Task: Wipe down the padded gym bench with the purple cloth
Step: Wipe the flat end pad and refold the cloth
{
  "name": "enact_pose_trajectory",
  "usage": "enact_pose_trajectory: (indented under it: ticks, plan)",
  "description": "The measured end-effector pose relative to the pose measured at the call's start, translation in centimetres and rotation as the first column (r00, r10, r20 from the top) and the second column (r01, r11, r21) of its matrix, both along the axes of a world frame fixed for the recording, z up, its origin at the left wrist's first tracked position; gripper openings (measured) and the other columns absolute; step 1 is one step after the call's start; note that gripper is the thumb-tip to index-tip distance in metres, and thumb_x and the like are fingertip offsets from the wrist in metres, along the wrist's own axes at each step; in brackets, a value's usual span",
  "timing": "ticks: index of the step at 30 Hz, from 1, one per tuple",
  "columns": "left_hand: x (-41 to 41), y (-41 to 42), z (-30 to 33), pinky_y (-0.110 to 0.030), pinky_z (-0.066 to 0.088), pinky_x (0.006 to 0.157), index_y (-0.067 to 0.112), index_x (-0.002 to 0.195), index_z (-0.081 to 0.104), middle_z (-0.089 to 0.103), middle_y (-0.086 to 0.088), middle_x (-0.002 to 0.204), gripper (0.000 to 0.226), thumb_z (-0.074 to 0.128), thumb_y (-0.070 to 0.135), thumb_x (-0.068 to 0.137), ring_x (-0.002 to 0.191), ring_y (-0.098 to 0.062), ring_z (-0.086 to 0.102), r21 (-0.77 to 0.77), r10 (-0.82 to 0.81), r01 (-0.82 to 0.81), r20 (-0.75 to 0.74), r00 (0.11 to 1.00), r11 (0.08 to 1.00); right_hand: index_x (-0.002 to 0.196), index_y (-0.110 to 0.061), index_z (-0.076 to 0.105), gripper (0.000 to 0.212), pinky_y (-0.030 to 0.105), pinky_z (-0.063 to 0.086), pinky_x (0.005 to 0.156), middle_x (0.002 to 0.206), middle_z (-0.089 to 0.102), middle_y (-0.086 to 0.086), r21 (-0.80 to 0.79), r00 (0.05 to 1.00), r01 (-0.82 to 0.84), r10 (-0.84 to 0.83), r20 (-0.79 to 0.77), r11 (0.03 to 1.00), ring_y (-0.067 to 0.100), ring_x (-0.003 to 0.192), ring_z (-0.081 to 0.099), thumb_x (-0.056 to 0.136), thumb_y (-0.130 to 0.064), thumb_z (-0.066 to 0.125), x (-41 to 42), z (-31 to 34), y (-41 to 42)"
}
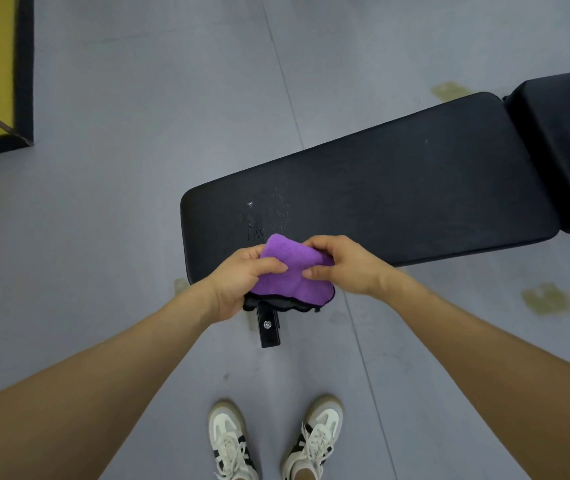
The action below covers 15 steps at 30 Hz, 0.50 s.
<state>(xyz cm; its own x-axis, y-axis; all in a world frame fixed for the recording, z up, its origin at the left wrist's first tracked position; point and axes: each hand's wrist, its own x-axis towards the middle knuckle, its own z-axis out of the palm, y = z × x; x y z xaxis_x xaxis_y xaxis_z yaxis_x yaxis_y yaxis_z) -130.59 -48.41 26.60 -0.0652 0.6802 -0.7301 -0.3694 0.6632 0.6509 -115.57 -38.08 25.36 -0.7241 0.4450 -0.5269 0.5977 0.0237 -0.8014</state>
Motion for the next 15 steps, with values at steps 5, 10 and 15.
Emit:
enact_pose_trajectory:
  ticks: [5, 10, 15]
  plan:
    - [-0.9, 0.8, -1.2, -0.023, 0.051, 0.072, 0.02, 0.117, 0.048, 0.057, 0.001, 0.111, 0.06, 0.081, 0.013, 0.067, 0.097, -0.016, 0.059, 0.045, 0.016, -0.002, -0.312, 0.95, 0.999, 0.105, -0.009, 0.062, 0.022, 0.032, 0.054, 0.074, 0.096, 0.063, 0.007, -0.297, 0.997, 0.072, -0.08, -0.014, 0.952, 0.021, 0.089, 0.061, 0.088, 0.002, 0.055, -0.9, 0.3, 1.0]
    - [-0.6, 1.4, -2.0, -0.03, 0.055, 0.079, 0.015, 0.118, 0.059, 0.068, -0.007, 0.106, 0.041, 0.07, 0.027, 0.08, 0.094, -0.022, 0.066, 0.011, -0.014, 0.015, -0.073, 0.997, 1.0, 0.096, -0.018, 0.058, 0.009, 0.027, 0.048, 0.073, 0.1, 0.061, 0.004, -0.192, 0.968, 0.244, -0.227, 0.103, 0.951, 0.019, 0.089, 0.058, 0.088, -0.014, 0.059, -1.4, -0.9, 1.8]
    - [0.3, 2.6, -2.9, -0.036, 0.055, 0.083, 0.014, 0.113, 0.054, 0.065, -0.01, 0.106, 0.021, 0.055, 0.024, 0.094, 0.09, -0.022, 0.064, -0.054, 0.275, -0.278, -0.056, 0.96, 0.959, 0.109, -0.01, 0.054, 0.045, 0.033, 0.045, 0.09, 0.116, 0.06, 0.008, 0.028, 0.846, 0.493, -0.487, 0.215, 0.869, 0.022, 0.105, 0.056, 0.087, -0.049, 0.056, -1.8, -4.0, 0.7]
